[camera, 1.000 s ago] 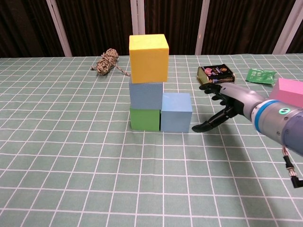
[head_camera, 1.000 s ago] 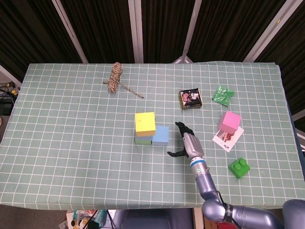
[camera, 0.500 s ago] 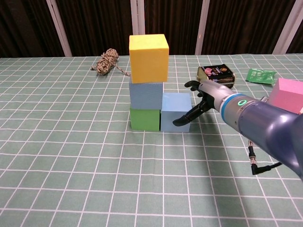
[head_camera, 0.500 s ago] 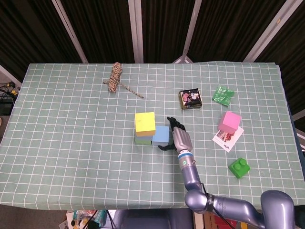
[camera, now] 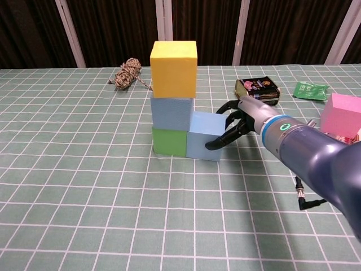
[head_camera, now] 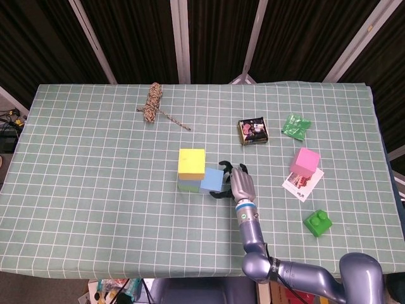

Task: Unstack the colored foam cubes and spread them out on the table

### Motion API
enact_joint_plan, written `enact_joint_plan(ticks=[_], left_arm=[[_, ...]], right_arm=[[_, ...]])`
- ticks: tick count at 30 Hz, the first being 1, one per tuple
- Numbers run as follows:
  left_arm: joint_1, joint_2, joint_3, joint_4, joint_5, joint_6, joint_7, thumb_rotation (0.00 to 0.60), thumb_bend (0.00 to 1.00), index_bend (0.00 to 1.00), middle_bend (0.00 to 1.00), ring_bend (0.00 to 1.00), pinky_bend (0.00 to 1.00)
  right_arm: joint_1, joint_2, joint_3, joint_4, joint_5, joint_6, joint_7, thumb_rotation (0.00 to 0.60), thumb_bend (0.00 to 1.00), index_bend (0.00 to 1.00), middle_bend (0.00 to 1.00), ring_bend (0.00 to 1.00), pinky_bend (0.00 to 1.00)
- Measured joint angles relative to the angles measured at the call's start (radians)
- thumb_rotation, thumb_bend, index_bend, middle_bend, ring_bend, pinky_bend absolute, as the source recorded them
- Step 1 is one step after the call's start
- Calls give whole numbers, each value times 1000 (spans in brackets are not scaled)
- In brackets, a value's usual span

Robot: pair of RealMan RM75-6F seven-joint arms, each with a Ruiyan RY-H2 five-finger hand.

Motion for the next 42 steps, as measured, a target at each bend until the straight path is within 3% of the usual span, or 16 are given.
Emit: enact_joint_plan(ticks=[6,10,15,19,26,32,35,39,42], left_arm=[[0,4,-6,2,-13,1,-9,600,170,148,0,0,0],[2,4,-9,3,-17,6,-14,600,170,148,0,0,0],[0,2,-8,1,-15,5,-11,600,170,149,0,0,0],[-4,-3,-6,-1,-12,4,5,600,170,148,0,0,0],[-2,-12,-1,-5,-5,14,22,600,169,149,0,0,0],[-5,-12,2,-5,-4,8,26,600,170,149,0,0,0],[-3,-10,4,-5,0,11,25,600,170,149,0,0,0],[-2,-9,-1,-5,-10,13,18,600,170,149,0,0,0],[-3,-9,-5,-5,-23,11,20,600,169,149,0,0,0]], right_arm=[[-16,-15,-4,28,-57,44,28,600,319,339,738,590,176],[-39,22,3,25,-79,73,33,600,320,339,737,591,176],[-89,122,-2,-30,-84,76,33,600,320,339,737,590,176],[-140,234,-19,-130,-63,16,50,600,319,339,737,590,176],[-230,451,-103,-286,-86,-116,98,600,319,339,737,578,176],[-272,520,-161,-327,-150,-153,151,600,319,339,730,536,176],[-271,518,-168,-300,-154,-147,148,600,320,323,643,436,131],[-263,518,-178,-276,-142,-155,142,600,284,95,220,58,10],[-256,534,-188,-273,-143,-190,144,600,185,7,76,0,0]])
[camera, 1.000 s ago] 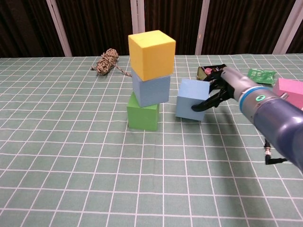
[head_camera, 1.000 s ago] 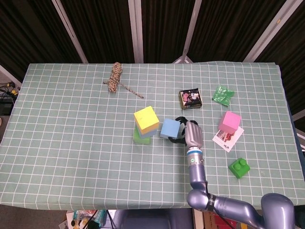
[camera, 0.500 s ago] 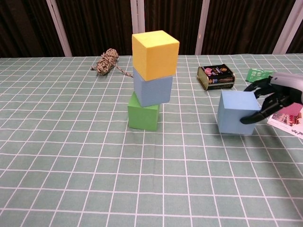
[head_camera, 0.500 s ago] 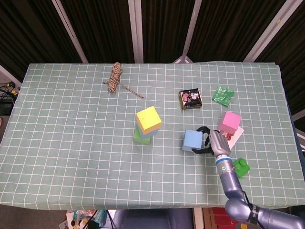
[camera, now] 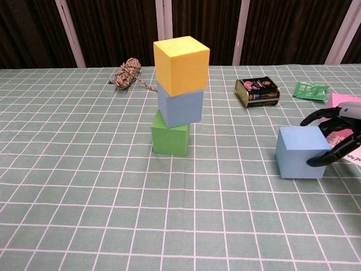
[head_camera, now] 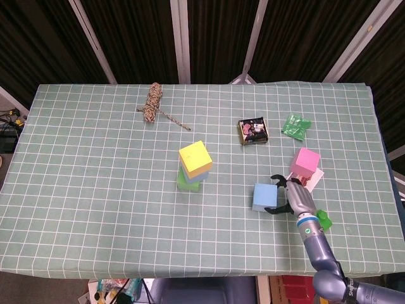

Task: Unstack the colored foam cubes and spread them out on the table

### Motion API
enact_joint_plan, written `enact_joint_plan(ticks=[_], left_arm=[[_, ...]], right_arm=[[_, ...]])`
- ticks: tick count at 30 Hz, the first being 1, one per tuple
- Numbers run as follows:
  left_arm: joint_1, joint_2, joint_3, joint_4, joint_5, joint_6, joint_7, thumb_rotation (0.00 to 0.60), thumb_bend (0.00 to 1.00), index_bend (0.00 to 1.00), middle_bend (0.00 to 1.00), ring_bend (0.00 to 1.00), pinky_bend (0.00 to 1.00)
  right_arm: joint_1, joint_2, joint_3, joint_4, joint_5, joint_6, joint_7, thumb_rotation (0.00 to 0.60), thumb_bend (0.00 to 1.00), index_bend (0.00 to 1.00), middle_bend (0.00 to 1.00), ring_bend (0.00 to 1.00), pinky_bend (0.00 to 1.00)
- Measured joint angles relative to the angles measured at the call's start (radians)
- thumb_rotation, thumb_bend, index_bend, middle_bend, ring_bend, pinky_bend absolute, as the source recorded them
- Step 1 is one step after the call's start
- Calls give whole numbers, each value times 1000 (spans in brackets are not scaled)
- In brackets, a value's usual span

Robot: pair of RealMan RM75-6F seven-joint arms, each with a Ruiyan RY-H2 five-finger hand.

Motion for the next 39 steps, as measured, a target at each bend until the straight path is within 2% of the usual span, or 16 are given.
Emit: enact_joint_plan(ticks=[3,6,9,13,16,20,22,30,35,39], left_arm=[[-1,-2,2,-2,4,1,7,600,169,149,0,0,0],[-1,-5,3,-3,6,3,12,600,170,149,0,0,0],[-1,-7,4,-4,5,3,19,600,170,149,0,0,0],[0,-9,6,-6,7,6,21,600,170,148,0,0,0],[0,-10,5,-7,3,7,23,600,170,148,0,0,0],[-3,-9,6,-8,0,0,28,600,170,149,0,0,0],[-1,-8,7,-9,2,1,25,600,170,149,0,0,0],[0,-8,0,-6,-7,6,20,600,169,149,0,0,0],[-3,-10,2,-8,-5,2,27,600,170,149,0,0,1],[-1,-9,3,-9,-4,4,24,600,170,149,0,0,0]], right_arm=[[6,14,-14,4,-23,-7,-13,600,157,0,2,0,0],[10,43,-20,-17,-34,-6,-16,600,154,0,0,0,0],[16,106,-14,-81,-40,-53,7,600,153,0,0,0,0],[20,191,39,-171,-55,-126,120,600,153,0,0,0,0],[23,218,112,-231,-65,-150,246,600,153,0,0,0,0],[57,186,215,-265,-43,-106,361,600,153,0,0,0,0],[86,151,228,-265,-14,-65,355,600,153,0,0,0,0],[261,16,277,-243,198,88,198,600,153,0,0,0,0],[334,-6,286,-244,276,93,127,600,153,0,0,0,0],[367,-22,289,-237,283,61,121,600,153,0,0,0,0]])
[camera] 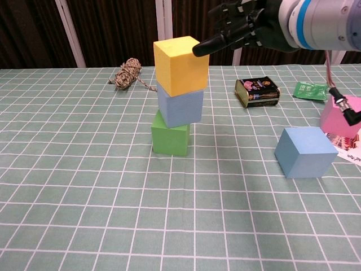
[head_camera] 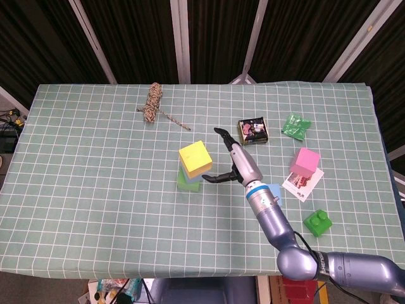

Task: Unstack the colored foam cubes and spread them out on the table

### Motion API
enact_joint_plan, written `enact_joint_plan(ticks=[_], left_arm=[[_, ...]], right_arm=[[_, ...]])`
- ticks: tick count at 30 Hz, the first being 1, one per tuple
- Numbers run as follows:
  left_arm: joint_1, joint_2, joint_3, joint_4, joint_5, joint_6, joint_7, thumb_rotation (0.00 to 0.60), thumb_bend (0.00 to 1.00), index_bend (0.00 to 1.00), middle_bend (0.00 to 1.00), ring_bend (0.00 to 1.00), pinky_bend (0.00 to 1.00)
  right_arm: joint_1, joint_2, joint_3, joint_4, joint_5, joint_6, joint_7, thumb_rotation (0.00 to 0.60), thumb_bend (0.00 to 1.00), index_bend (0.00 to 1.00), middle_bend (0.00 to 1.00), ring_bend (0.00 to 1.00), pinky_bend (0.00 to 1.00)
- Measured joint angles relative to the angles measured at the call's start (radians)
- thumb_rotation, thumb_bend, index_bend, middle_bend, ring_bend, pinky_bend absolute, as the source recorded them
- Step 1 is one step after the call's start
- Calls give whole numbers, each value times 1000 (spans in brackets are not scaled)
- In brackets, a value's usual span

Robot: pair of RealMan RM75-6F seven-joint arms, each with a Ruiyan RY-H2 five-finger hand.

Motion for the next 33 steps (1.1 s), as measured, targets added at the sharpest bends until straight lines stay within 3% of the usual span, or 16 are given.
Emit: enact_joint_plan(ticks=[4,17,27,33], left_arm=[[1,2,0,0,-2,-2,-5,600,169,148,0,0,0],[-3,-3,-3,-2,-13,-4,11,600,170,148,10,0,0],[-12,-18,-6,-6,-25,-4,48,600,170,148,19,0,1],[-17,-20,-10,-6,-35,-8,55,600,170,149,19,0,0]], right_arm=[[11,-24,-12,28,-59,-12,5,600,153,0,0,0,0],[15,-157,-82,262,-457,-38,140,600,153,0,0,0,0],[53,-231,-113,393,-551,-53,147,600,153,0,5,0,0],[65,-264,-113,434,-576,-51,164,600,153,46,127,0,0]])
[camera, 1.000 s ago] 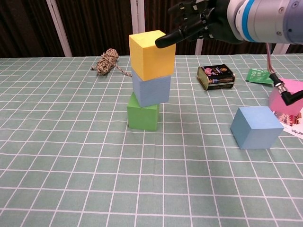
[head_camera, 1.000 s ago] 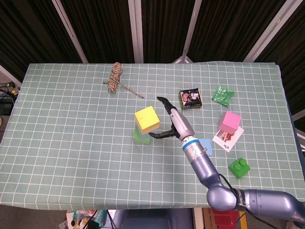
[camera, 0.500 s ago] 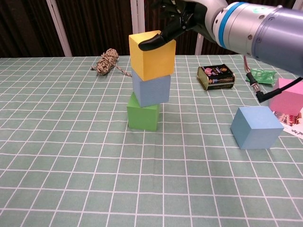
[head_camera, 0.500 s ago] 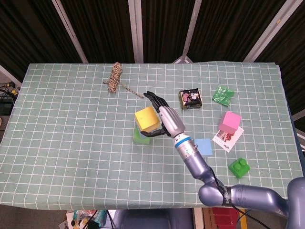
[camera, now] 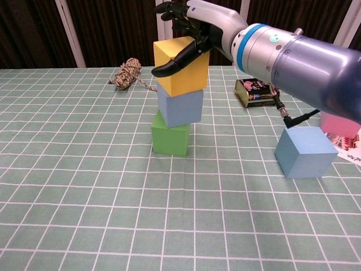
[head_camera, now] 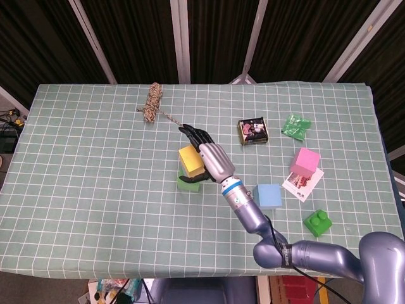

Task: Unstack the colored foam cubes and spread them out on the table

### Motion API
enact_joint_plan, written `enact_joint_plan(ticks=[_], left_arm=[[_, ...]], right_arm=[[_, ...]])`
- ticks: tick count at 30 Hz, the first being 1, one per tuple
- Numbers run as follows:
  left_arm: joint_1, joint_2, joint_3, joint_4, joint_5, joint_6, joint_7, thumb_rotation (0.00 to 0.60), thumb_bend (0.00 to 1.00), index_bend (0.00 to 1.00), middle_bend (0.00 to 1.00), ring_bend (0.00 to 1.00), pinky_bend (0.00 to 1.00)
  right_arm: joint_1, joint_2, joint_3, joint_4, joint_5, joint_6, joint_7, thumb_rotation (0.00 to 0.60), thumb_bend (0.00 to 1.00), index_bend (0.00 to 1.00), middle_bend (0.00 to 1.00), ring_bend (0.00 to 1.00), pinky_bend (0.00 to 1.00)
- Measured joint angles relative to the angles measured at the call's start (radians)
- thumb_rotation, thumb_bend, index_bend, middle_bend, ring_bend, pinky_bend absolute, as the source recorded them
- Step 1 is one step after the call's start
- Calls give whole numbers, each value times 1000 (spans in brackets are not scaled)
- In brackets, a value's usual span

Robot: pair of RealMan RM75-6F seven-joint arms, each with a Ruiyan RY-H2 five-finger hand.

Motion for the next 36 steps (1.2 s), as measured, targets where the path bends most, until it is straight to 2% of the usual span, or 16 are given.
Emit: enact_joint_plan(ticks=[4,9,29,32,34,36], left_arm=[[-3,-1,-3,0,-6,-2,4,600,170,149,20,0,0],[-5,-2,-4,-1,-11,-3,8,600,170,148,22,0,0],[0,1,-2,-4,-7,5,4,600,170,149,26,0,0],[0,-1,-2,-4,-6,5,5,600,170,148,26,0,0],[0,-1,-1,-4,-6,6,5,600,170,148,26,0,0],[0,0,-2,-4,-6,6,4,600,170,148,26,0,0]], right_arm=[[6,-13,4,17,-2,5,-6,600,153,92,177,32,0],[16,-25,7,41,6,1,-25,600,153,108,213,122,0],[2,-13,-6,64,49,-17,-64,600,152,108,213,144,0],[0,-9,-5,63,55,-15,-71,600,153,108,213,200,0],[-2,-7,-4,61,58,-13,-77,600,153,108,213,322,9],[-4,-4,-4,61,60,-10,-84,600,152,109,225,475,88]])
